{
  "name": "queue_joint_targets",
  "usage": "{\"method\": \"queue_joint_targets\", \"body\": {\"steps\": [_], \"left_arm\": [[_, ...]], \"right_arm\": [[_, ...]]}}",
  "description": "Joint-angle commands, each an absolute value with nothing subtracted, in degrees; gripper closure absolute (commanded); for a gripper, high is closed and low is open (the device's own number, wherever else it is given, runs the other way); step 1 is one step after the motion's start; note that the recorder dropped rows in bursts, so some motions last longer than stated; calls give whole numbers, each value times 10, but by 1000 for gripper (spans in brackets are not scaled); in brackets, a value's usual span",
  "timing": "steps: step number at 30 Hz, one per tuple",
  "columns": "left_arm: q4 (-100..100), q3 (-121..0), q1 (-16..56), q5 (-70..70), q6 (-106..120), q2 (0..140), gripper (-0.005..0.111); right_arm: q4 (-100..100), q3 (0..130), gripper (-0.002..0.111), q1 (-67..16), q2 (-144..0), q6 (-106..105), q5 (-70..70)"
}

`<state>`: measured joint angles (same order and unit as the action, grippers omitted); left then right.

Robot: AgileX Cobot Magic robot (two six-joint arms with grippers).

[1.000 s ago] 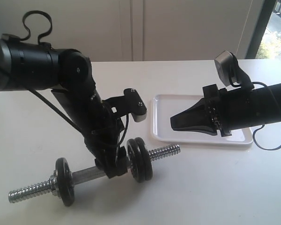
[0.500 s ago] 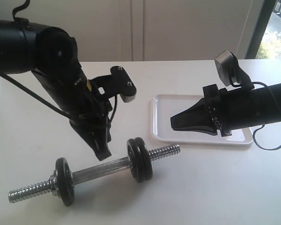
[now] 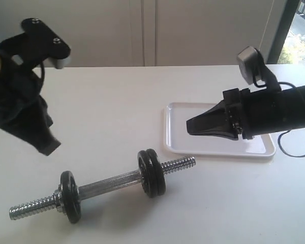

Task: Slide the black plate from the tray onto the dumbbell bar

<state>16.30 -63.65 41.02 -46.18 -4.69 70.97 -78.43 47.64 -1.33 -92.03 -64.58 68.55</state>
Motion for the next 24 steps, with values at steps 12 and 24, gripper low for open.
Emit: {"method": "queue_joint_targets", "body": {"steps": [12,24], "left_arm": [[152,-456,413,-339,-181,487,107],[153,-456,413,-341,-181,487,107]], "right_arm": [[-603,332,108,-11,-423,-547,211],[-603,332,108,-11,-418,-547,217]]}}
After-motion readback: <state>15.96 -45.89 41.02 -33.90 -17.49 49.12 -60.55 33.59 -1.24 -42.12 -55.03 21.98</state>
